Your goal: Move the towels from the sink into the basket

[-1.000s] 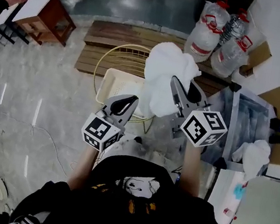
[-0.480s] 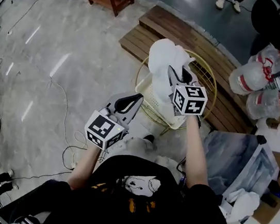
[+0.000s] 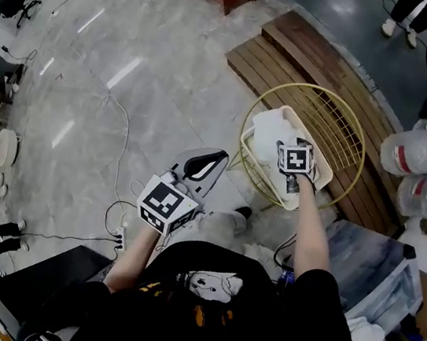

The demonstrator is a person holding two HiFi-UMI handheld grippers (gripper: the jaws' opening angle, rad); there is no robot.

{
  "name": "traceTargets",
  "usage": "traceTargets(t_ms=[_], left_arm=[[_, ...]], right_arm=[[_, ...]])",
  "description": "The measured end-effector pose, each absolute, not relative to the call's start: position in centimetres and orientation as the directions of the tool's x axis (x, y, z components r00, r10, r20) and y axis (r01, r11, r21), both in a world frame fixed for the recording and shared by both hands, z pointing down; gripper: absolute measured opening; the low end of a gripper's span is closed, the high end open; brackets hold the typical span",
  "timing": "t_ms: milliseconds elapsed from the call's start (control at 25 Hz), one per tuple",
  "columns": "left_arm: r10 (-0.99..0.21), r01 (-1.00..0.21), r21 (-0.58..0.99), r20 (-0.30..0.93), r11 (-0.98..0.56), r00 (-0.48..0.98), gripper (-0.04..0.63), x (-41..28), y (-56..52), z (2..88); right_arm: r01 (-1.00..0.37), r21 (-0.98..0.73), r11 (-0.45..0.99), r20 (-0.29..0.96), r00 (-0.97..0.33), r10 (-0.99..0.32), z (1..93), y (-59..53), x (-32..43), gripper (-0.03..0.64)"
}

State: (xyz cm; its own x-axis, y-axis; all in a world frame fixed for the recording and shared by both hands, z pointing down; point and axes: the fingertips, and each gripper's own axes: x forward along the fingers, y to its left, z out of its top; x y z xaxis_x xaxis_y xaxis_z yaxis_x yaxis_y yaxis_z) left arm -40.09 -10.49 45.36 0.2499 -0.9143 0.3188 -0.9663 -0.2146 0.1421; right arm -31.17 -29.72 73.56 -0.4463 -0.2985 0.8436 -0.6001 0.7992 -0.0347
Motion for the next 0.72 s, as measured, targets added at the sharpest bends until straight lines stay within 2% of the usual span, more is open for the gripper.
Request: traceTargets(t_ms=[120,240,360,400,520,720], left_arm=[[-0.898,-0.954,0.156,0.325,-0.258,0.296,0.018,-39.7,-11.2,45.7],[-0.866,-0.917,0.162,0.304,-0.364,0.397,0.018,-36.5,-13.2,45.1],[-0.798,-0.840,0.158,0.264,-0.519,0.543,0.018,-30.8,-15.2,43.6],[-0.765,-0.806,0.157,0.253,-0.571,0.592,0.018,-28.6,-15.7,43.1],[-0.662,-0.699,0.157,0.233,-0.698,0.713,0.018,-21.8,-16.2,42.1],[-0.459,-0.490,0.140,0.202,-0.861,0.865,0.018,-9.5,-14.9,41.1]], right_arm=[[-0.622,-0.083,0.779,0.790,-0.517,-0.329,70.2,-29.2,-31.4,0.284],[-0.655,-0.136,0.744,0.699,-0.596,-0.396,65.2,-28.6,-29.2,0.279],[-0.729,-0.168,0.664,0.578,-0.618,-0.533,59.2,-27.7,-23.7,0.221],[-0.760,-0.181,0.625,0.538,-0.608,-0.583,57.3,-27.3,-21.5,0.198],[-0.827,-0.223,0.516,0.438,-0.558,-0.705,52.5,-25.0,-14.3,0.192],[-0.915,-0.231,0.331,0.320,-0.393,-0.862,47.2,-19.4,-1.3,0.175]])
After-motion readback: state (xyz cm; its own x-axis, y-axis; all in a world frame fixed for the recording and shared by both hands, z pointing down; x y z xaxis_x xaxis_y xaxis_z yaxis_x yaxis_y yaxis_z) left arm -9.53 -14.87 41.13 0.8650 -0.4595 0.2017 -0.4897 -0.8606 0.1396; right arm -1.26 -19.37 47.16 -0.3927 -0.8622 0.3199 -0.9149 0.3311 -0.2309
